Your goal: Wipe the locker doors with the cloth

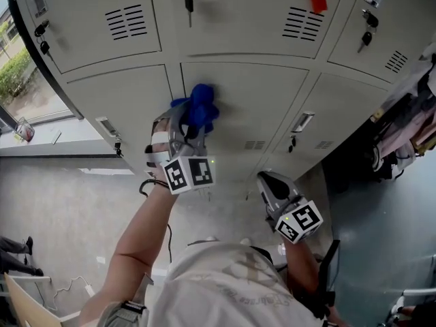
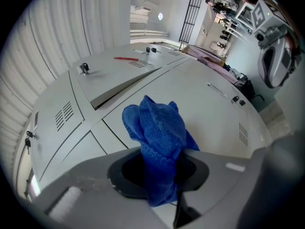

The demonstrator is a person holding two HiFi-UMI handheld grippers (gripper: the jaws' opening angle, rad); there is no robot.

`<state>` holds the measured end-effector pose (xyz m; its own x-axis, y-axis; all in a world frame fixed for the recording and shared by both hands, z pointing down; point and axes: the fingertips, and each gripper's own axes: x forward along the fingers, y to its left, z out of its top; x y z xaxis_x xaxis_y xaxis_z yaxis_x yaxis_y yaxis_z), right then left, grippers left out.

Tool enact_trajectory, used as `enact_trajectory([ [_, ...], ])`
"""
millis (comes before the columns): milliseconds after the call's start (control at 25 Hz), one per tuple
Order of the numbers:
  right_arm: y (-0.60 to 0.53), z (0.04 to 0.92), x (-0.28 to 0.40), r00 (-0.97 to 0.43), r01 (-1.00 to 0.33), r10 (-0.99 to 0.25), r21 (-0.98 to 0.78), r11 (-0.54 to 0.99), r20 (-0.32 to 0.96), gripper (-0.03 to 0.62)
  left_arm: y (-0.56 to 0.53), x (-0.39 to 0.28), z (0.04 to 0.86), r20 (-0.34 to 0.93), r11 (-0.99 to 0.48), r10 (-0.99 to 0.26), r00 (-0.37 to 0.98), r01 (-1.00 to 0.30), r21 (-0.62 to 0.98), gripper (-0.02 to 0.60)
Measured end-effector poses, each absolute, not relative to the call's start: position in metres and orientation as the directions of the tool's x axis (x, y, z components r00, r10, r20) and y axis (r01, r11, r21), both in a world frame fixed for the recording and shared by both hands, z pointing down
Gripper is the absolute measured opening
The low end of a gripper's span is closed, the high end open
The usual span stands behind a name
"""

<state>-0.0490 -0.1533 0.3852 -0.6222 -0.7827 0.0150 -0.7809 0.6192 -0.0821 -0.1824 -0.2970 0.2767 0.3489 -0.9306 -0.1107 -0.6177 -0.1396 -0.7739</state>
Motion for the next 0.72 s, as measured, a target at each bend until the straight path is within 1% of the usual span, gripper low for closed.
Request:
enact_trajectory([
  [160, -0.147, 0.389, -0.051, -0.595, -0.802, -0.803, -0.083, 0.592, 0.02, 0.006, -0.296, -0.168, 0.279, -0.109, -0.164, -0.913, 0.392, -0.599, -0.783, 0.112],
  [400, -0.147, 0.392, -0.039, -0.575, -0.815, -0.818, -0.092, 0.572, 0.01, 0.006, -0.294, -0.144, 0.283, -0.07, -0.204, -0.902, 0.427, -0.562, -0.802, 0.112],
  [560, -0.151, 0.387, -0.028, -0.587, -0.806, -0.809, -0.09, 0.585, 0.0, 0.008, -0.293, -0.127, 0.285, -0.053, -0.218, -0.901, 0.43, -0.556, -0.802, 0.114],
  [720, -0.153, 0.388, -0.01, -0.605, -0.792, -0.796, -0.106, 0.602, -0.005, 0.008, -0.292, -0.114, 0.283, -0.046, -0.224, -0.909, 0.414, -0.579, -0.784, 0.114],
])
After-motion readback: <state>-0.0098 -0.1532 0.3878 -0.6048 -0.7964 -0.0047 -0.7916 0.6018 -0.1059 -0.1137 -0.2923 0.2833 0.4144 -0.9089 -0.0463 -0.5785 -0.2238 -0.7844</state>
